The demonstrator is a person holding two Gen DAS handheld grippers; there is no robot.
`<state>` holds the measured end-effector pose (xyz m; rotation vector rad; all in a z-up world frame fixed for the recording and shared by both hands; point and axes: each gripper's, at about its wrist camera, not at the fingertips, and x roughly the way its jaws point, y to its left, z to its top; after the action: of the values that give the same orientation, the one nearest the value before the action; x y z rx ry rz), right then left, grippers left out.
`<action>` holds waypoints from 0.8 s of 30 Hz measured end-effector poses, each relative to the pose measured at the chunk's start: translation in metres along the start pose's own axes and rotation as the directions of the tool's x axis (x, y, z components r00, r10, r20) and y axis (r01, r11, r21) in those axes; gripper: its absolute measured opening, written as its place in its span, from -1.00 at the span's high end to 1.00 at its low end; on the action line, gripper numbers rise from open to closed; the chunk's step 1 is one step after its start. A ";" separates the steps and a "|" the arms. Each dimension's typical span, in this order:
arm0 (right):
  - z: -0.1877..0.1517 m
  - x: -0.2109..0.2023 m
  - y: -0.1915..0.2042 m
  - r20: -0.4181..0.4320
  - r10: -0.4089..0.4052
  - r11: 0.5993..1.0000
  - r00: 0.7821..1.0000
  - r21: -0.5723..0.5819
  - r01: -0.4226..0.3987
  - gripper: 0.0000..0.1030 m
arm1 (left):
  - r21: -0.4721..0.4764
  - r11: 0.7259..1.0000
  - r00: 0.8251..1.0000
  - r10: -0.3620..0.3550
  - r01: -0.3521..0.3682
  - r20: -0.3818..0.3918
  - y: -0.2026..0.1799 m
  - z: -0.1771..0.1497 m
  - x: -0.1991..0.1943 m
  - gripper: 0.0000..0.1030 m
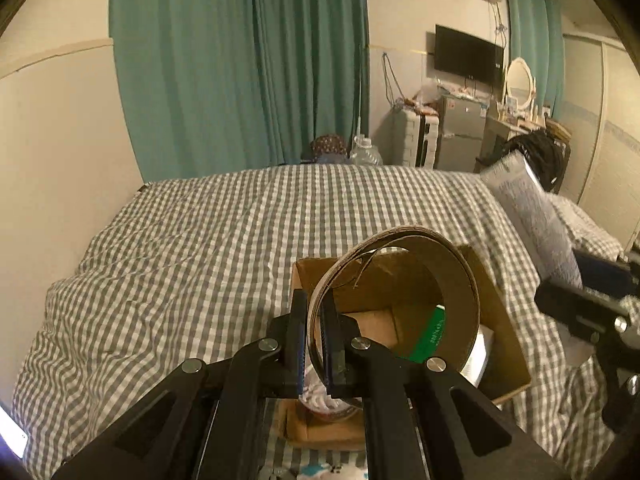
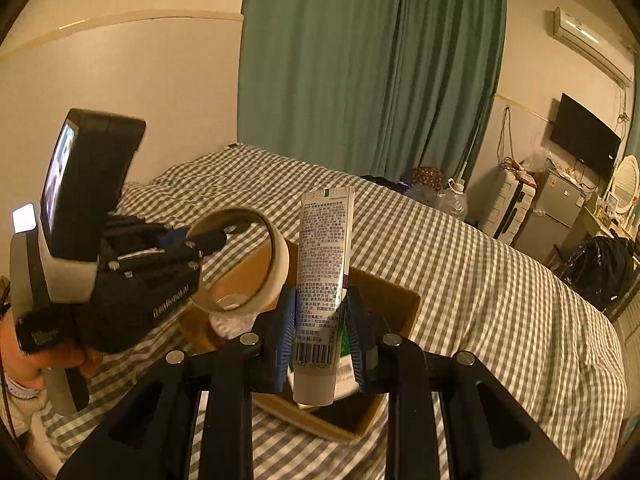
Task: Organize objects
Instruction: 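Carry the tape roll and tube into the box and release both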
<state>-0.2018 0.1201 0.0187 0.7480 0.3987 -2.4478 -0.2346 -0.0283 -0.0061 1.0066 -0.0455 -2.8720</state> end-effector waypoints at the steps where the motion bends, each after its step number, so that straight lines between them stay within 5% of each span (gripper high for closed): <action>1: 0.000 0.005 -0.001 -0.003 0.004 1.000 1.000 0.004 -0.004 0.53 | 0.001 1.000 1.000 0.001 -0.001 -0.010 -0.001 -0.001 0.007 0.88; 12: -0.020 0.079 -0.031 -0.104 0.044 0.995 0.994 0.093 -0.034 0.53 | 0.022 1.000 0.996 0.005 -0.003 -0.091 -0.009 -0.014 0.067 0.88; 24: -0.023 0.071 -0.046 -0.091 0.052 0.988 0.994 0.153 -0.038 0.42 | 0.046 0.999 0.991 -0.022 0.028 -0.129 -0.012 -0.020 0.074 0.70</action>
<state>-0.2686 0.1378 -0.0358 0.9292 0.2309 -2.4260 -0.2808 -0.0234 -0.0690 1.2070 -0.0928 -2.8336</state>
